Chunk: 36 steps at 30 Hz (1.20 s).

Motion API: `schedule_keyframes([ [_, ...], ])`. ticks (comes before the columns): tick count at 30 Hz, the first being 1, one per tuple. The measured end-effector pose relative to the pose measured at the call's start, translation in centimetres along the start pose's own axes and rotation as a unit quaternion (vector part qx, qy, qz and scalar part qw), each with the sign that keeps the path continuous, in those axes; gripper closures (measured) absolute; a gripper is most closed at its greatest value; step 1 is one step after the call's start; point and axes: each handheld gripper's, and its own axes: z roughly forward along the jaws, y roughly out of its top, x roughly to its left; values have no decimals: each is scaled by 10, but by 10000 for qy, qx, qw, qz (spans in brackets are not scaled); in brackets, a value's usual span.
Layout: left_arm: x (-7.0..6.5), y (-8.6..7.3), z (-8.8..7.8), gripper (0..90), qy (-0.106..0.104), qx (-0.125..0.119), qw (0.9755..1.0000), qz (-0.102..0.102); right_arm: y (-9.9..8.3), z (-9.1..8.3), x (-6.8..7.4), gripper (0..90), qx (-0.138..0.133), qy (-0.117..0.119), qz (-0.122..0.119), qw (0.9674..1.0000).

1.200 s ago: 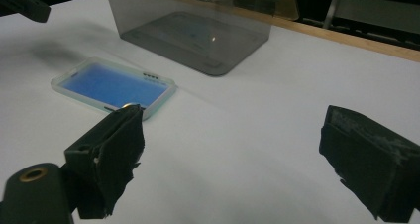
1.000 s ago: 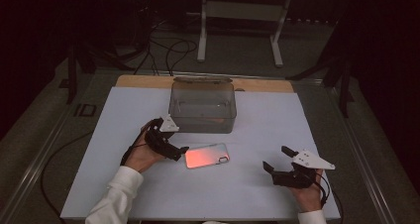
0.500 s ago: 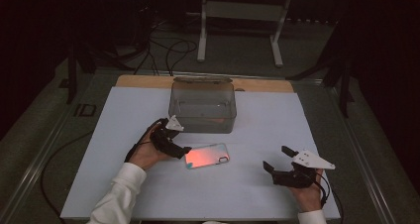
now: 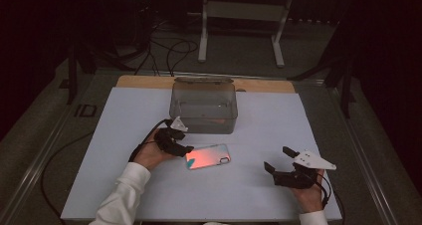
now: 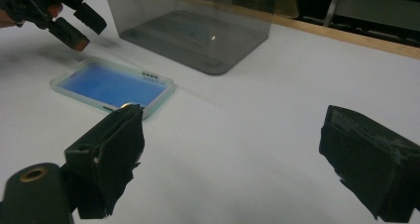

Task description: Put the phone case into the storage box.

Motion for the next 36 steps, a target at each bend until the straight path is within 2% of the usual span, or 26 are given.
schedule_keyframes([
  [1, 1, 0, 1, 484, -49, 12, 10000, -8, 0, 0, 0, 101, -6, 7, 4, 10000],
  [2, 1, 1, 2, 484, -106, 36, 9999, -16, 0, 0, 0, 101, -6, 7, 4, 10000],
  [3, 2, 1, 4, 542, -233, 80, 9997, -37, 0, 0, 0, 101, -7, 8, 13, 10000],
  [6, 2, 2, 8, 617, -322, 154, 9993, -68, 0, 1, -1, 101, 0, 0, 15, 10000],
  [15, 3, 7, 18, 733, -430, 338, 9985, -68, -1, 1, -1, 101, -4, 6, 3, 10000],
  [16, 3, 8, 21, 773, -426, 421, 9982, -48, -1, 1, -1, 101, 2, 3, 9, 10000],
  [19, 4, 8, 26, 796, -455, 529, 9976, -21, -1, 1, -1, 101, 7, 0, 16, 10000],
  [24, 7, 7, 29, 822, -563, 565, 9968, -5, -1, 1, -1, 101, 2, 5, 20, 10000],
  [26, 6, 8, 29, 836, -552, 608, 9966, 121, -1, 1, -1, 101, 12, 11, 19, 10000],
  [28, 5, 8, 29, 851, -562, 620, 9964, 163, -1, 2, -1, 101, 17, 24, 10, 10000],
  [29, 4, 8, 28, 883, -529, 639, 9963, 216, -1, 2, 0, 101, 19, 27, 5, 10000],
  [31, 0, 9, 28, 888, -438, 652, 9964, 317, -1, 1, -1, 101, 12, 23, 12, 10000],
  [36, -3, 9, 27, 891, -367, 673, 9962, 409, -1, 1, -1, 101, 11, 23, 21, 10000],
])
